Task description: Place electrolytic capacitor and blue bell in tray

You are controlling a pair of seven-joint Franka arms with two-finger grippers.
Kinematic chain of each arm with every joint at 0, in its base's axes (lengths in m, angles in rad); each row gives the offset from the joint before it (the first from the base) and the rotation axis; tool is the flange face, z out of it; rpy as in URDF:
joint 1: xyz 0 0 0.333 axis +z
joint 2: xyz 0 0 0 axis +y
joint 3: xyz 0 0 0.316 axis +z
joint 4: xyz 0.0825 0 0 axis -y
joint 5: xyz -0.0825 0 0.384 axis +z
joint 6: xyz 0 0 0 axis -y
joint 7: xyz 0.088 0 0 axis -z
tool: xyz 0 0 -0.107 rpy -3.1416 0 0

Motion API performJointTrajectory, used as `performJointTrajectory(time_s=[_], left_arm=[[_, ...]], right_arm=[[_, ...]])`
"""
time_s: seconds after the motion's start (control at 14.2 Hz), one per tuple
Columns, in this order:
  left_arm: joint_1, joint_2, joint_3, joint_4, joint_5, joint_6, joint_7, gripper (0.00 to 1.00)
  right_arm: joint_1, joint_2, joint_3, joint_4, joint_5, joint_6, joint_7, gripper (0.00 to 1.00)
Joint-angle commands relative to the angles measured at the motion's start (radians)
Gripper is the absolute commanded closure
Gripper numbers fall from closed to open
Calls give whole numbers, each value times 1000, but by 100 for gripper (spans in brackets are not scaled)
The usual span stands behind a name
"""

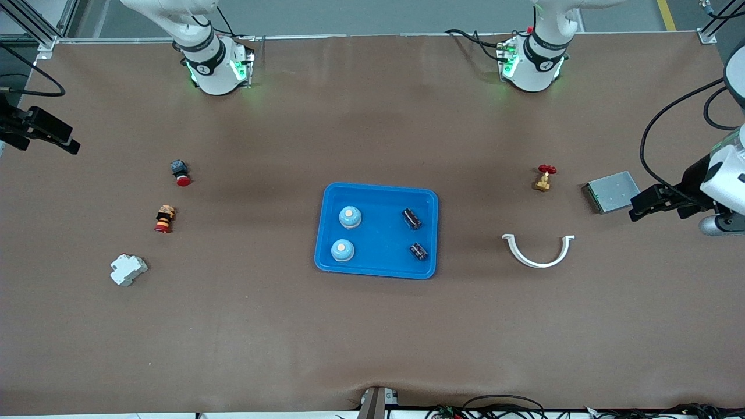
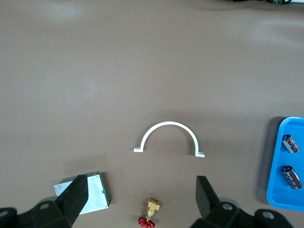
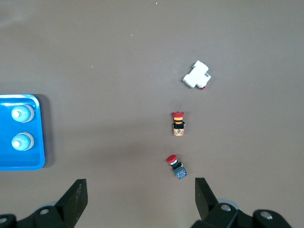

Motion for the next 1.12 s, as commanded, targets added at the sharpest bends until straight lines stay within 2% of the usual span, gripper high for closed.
performJointTrajectory(time_s=[0.0, 1.05], left_arm=[[46, 1, -63, 14, 23, -11, -7, 0], [52, 7, -70, 29, 27, -25, -28, 0]], right_arm=[[6, 8, 6, 12, -19, 8, -26, 0], [5, 10, 6, 10, -16, 10, -79, 0]])
